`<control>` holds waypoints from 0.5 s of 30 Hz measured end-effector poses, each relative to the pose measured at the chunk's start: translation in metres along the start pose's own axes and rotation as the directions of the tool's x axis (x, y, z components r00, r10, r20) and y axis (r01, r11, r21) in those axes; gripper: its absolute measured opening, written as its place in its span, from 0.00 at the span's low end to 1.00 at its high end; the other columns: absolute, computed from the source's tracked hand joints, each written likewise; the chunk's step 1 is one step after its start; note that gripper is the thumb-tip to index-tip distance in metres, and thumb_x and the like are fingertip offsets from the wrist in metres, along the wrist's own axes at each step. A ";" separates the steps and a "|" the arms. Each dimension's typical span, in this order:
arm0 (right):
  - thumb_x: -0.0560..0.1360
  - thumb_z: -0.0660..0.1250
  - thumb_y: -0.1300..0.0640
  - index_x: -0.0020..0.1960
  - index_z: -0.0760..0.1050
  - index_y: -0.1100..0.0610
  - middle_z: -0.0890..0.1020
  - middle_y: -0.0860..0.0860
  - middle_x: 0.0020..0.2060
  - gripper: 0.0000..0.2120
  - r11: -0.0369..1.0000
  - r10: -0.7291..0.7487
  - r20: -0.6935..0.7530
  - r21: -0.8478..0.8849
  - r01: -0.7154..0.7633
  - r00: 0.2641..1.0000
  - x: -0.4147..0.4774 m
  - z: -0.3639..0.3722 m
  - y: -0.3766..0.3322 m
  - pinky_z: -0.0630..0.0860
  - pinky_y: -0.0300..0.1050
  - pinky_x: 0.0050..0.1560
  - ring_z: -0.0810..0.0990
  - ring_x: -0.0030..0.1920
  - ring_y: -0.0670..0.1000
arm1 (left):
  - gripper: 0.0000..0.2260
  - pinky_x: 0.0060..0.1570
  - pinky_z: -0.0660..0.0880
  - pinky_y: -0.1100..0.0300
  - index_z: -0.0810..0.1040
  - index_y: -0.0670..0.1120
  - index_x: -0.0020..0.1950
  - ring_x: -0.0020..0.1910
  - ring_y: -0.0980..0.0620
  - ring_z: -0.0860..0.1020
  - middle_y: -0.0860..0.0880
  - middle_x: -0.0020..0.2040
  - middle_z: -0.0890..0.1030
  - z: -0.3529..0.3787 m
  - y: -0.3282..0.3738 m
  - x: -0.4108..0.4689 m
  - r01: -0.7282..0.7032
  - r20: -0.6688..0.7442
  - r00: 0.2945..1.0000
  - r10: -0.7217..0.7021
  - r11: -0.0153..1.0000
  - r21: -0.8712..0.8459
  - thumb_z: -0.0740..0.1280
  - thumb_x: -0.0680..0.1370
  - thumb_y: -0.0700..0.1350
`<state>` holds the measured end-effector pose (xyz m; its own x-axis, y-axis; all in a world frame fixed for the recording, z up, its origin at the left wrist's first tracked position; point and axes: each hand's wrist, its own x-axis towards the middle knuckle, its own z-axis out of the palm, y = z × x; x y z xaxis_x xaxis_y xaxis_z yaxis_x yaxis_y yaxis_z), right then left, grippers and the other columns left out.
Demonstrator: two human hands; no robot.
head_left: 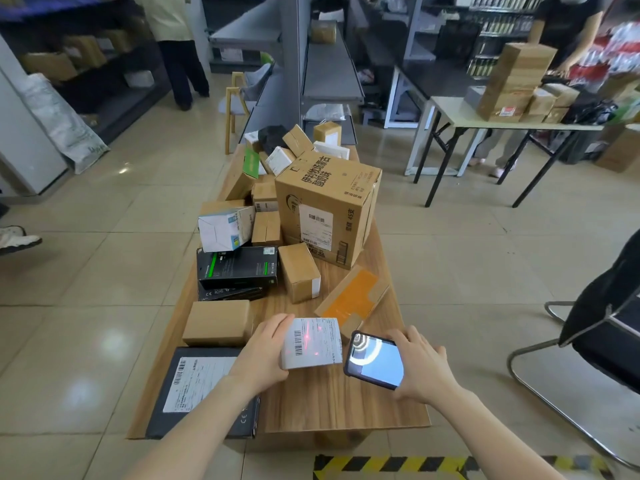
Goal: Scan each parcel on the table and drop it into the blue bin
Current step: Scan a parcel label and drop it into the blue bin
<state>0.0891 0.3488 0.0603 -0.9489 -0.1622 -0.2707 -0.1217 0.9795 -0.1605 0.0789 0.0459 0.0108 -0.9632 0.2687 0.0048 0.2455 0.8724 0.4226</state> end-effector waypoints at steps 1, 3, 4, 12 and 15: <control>0.60 0.78 0.43 0.70 0.56 0.44 0.65 0.46 0.63 0.46 1.000 0.003 0.003 0.009 -0.003 1.000 0.000 0.001 0.001 0.67 0.56 0.64 0.67 0.64 0.49 | 0.43 0.71 0.61 0.62 0.56 0.46 0.78 0.72 0.52 0.60 0.53 0.74 0.59 0.000 0.000 0.000 0.001 0.004 1.000 -0.001 1.000 0.002 0.74 0.68 0.44; 0.59 0.78 0.42 0.70 0.56 0.44 0.65 0.45 0.63 0.46 1.000 0.009 0.006 0.028 -0.009 1.000 0.000 0.003 0.002 0.67 0.56 0.65 0.67 0.64 0.48 | 0.44 0.71 0.62 0.61 0.55 0.47 0.78 0.73 0.52 0.59 0.54 0.74 0.59 -0.001 0.000 0.000 0.006 0.010 1.000 -0.006 1.000 0.010 0.75 0.68 0.45; 0.59 0.77 0.42 0.70 0.56 0.44 0.65 0.45 0.62 0.46 0.999 0.012 0.007 0.035 -0.012 1.000 0.000 0.004 0.003 0.67 0.56 0.64 0.67 0.64 0.48 | 0.44 0.71 0.62 0.61 0.55 0.47 0.78 0.73 0.53 0.59 0.54 0.74 0.58 -0.002 0.000 0.000 0.008 0.011 1.000 -0.008 1.000 0.013 0.75 0.68 0.45; 0.58 0.77 0.41 0.68 0.56 0.43 0.65 0.44 0.61 0.46 0.997 0.006 0.021 0.075 -0.008 1.000 0.003 0.014 0.003 0.67 0.55 0.64 0.67 0.62 0.46 | 0.45 0.71 0.63 0.60 0.55 0.48 0.78 0.72 0.53 0.59 0.54 0.74 0.59 -0.002 -0.003 0.000 -0.013 0.015 1.000 0.013 1.000 0.016 0.76 0.67 0.46; 0.57 0.77 0.43 0.69 0.56 0.43 0.64 0.44 0.60 0.46 0.993 0.034 0.028 0.109 -0.037 0.999 0.003 0.018 0.002 0.68 0.56 0.64 0.68 0.60 0.47 | 0.44 0.69 0.64 0.62 0.56 0.48 0.77 0.71 0.53 0.60 0.55 0.73 0.59 -0.004 -0.005 -0.002 -0.021 -0.005 1.000 0.021 1.000 -0.012 0.76 0.66 0.48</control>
<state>0.0913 0.3478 0.0419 -0.9441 -0.1318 -0.3022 -0.0540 0.9661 -0.2525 0.0795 0.0391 0.0123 -0.9583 0.2852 0.0185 0.2647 0.8613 0.4337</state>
